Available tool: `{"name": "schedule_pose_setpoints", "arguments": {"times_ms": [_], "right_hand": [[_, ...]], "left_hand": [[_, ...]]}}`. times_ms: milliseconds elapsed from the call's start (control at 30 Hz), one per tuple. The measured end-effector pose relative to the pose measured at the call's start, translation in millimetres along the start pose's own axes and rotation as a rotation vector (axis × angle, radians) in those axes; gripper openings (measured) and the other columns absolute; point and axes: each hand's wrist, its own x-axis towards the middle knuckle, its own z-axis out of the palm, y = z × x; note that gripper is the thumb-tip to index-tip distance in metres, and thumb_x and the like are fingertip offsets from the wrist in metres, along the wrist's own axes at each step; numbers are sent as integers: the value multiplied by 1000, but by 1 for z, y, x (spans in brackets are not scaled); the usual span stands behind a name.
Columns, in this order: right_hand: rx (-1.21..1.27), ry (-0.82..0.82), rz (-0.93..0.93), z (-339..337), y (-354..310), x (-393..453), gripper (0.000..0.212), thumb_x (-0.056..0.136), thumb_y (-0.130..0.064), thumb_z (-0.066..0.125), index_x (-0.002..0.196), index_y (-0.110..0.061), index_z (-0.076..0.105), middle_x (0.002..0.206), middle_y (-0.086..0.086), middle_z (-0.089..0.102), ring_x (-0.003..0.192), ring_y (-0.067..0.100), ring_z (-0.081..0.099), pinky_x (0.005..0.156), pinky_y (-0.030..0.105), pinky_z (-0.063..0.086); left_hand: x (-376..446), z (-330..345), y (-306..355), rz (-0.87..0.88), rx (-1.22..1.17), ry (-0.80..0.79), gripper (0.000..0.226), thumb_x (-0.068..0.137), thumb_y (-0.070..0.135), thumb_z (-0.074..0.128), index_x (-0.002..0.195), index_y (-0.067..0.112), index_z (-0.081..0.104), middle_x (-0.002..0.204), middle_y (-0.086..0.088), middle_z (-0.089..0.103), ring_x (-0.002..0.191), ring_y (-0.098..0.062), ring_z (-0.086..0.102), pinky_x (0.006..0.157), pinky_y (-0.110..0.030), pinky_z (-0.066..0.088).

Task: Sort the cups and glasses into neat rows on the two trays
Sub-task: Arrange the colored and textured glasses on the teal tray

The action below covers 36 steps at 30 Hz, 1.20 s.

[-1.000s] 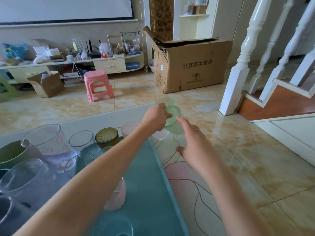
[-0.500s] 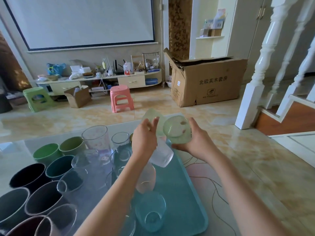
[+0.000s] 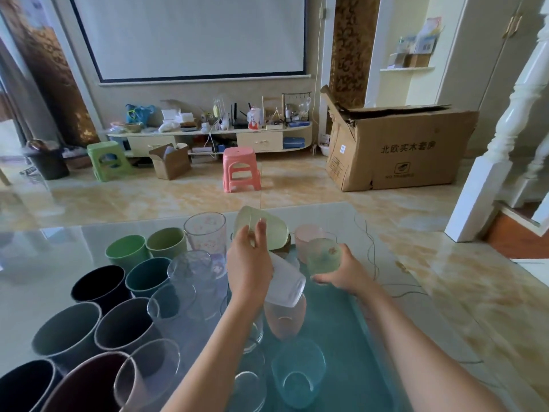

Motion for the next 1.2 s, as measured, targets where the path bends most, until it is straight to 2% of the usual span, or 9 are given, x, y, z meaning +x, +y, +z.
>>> {"name": "schedule_pose_setpoints", "arguments": {"times_ms": [100, 233, 433, 533, 667, 800, 967, 1100, 1200], "right_hand": [[-34, -43, 22, 6, 9, 2, 88, 57, -28, 89, 127, -13, 39, 125, 5, 54, 114, 24, 53, 93, 35, 45], [-15, -78, 21, 11, 10, 4, 98, 60, -25, 88, 138, -12, 31, 131, 5, 52, 113, 21, 50, 91, 30, 42], [21, -140, 24, 7, 12, 1, 96, 59, -17, 88, 139, -12, 33, 130, 3, 54, 109, 16, 50, 93, 28, 41], [49, -139, 38, 7, 15, -5, 95, 59, -18, 89, 137, -11, 34, 131, 5, 54, 114, 18, 52, 98, 33, 43], [-1, -195, 108, -4, 5, -12, 103, 67, -10, 83, 144, -8, 15, 138, 14, 45, 116, 22, 48, 100, 34, 41], [-283, -200, 13, -31, -25, -28, 113, 74, 2, 73, 151, -26, -6, 151, 11, 32, 123, 30, 49, 95, 39, 47], [-73, -156, -305, -39, -50, -54, 116, 68, -19, 84, 149, -38, 4, 156, -1, 24, 141, 16, 29, 109, 27, 27], [-10, -123, -419, -35, -61, -70, 98, 73, -14, 78, 147, -35, 16, 148, -9, 36, 131, 9, 38, 108, 28, 34], [19, -53, -436, -42, -59, -79, 84, 73, -15, 78, 140, -31, 30, 129, -13, 49, 115, 2, 46, 100, 23, 40]], "left_hand": [[2, -3, -9, -21, 25, 6, 46, 95, 52, 35, 83, 12, 55, 72, -8, 61, 74, -30, 62, 72, -41, 52], [2, -7, -14, -24, 59, 22, 45, 96, 49, 36, 87, 10, 56, 79, -6, 61, 80, -30, 61, 75, -40, 50], [7, -9, -21, -32, 51, 17, 48, 94, 54, 36, 82, 11, 55, 67, -5, 59, 71, -33, 62, 72, -47, 54], [3, -10, -16, -34, 46, 14, 49, 95, 50, 38, 81, 6, 54, 65, -1, 55, 72, -30, 59, 68, -39, 49], [-2, -11, -10, -23, 53, -3, 46, 95, 47, 41, 73, 8, 46, 63, 1, 51, 64, -23, 50, 61, -32, 36], [-3, -13, -4, 68, 80, -41, 45, 94, 48, 43, 74, 8, 49, 64, 1, 54, 62, -25, 55, 62, -33, 44], [-17, -5, 14, 186, 86, -121, 42, 93, 47, 48, 79, 8, 54, 70, 3, 59, 66, -31, 59, 55, -32, 42], [-40, 2, 27, 339, 234, -230, 40, 89, 53, 49, 78, 15, 53, 67, -4, 60, 67, -31, 57, 55, -32, 38], [-47, 2, 31, 381, 260, -272, 41, 87, 55, 51, 73, 16, 47, 61, -6, 57, 63, -32, 54, 57, -34, 42]]}}
